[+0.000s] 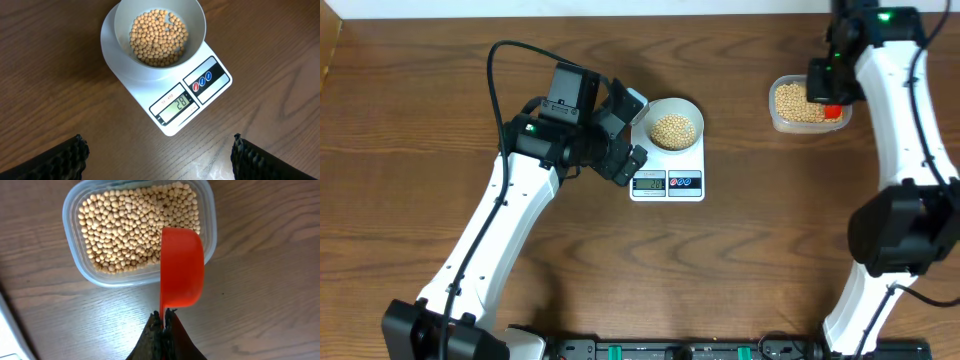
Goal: Scoop item into bowl and weigh 50g on scale
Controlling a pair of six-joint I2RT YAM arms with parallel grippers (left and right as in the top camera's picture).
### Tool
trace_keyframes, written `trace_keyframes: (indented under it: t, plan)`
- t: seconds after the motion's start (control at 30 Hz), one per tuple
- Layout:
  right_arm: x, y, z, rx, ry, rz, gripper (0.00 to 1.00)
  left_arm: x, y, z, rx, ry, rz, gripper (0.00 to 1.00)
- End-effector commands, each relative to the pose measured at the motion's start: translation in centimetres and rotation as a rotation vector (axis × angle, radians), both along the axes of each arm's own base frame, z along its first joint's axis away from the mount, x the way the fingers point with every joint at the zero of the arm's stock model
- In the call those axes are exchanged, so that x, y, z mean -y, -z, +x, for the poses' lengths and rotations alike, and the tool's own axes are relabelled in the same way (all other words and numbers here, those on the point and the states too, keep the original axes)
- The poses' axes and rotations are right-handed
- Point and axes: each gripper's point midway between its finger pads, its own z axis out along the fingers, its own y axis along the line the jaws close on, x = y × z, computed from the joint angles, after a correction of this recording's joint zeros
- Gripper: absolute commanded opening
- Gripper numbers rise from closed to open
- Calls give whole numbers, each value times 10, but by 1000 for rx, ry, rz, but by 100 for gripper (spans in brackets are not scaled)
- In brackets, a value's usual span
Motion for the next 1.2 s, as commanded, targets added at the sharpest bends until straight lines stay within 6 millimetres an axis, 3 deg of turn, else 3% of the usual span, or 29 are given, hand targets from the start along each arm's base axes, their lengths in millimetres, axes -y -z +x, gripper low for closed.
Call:
trace_keyframes:
  t: [0.0,0.43,0.77,1.17]
  plan:
    - [4,2,5,11,38,-115,1,2,6,-1,-24,2,-9,93]
    - [10,12,23,71,123,-192,1,2,6,-1,-24,2,-9,93]
    - [10,48,27,1,114,-204,1,2,6,-1,-24,2,-9,93]
    - [3,70,33,-21,107,-170,1,2,6,-1,-24,2,-9,93]
